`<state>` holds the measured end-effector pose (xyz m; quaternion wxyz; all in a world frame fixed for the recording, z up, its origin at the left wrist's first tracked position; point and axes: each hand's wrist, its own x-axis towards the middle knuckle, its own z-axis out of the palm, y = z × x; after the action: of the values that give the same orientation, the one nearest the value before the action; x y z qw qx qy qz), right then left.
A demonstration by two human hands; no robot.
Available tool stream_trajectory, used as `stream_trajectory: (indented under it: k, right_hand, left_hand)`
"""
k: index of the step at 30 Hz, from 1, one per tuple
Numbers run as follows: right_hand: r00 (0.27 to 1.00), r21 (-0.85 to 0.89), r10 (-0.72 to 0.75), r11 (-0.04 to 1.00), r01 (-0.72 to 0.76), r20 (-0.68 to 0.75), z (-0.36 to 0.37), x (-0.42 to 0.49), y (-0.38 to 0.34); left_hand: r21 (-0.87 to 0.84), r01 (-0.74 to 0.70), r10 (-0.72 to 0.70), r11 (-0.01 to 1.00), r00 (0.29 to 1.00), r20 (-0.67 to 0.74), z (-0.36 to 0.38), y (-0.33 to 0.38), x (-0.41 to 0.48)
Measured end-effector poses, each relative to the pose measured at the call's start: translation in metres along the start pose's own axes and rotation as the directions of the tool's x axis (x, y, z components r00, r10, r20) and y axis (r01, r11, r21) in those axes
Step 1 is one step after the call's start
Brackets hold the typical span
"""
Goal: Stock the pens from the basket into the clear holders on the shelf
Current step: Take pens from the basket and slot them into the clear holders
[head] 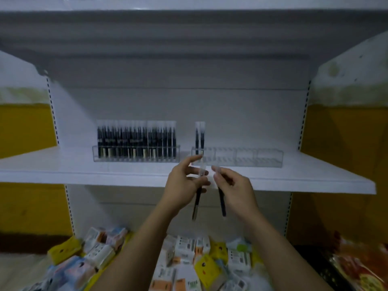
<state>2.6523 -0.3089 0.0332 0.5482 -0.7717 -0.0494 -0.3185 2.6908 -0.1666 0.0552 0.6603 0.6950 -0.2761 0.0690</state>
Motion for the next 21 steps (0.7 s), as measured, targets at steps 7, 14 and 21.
stream_trajectory:
  k: [7, 14, 21]
  right_hand:
    - [0.987, -0.009, -0.151, 0.988, 0.151, -0.056, -0.006, 0.068, -0.032]
    - [0.956, -0.081, -0.267, 0.963, 0.259, -0.124, 0.001, 0.136, -0.041]
    - [0.948, -0.126, -0.289, 0.954, 0.273, -0.132, 0.012, 0.185, -0.027]
  left_hand:
    - [0.086, -0.16, 0.161, 0.983, 0.987, -0.002, -0.018, 0.037, 0.065]
    - [0.178, -0.27, 0.299, 0.946, 0.94, -0.166, -0.026, 0.039, 0.129]
    - [0.128, -0.321, 0.342, 0.938, 0.913, -0.22, -0.022, 0.027, 0.173]
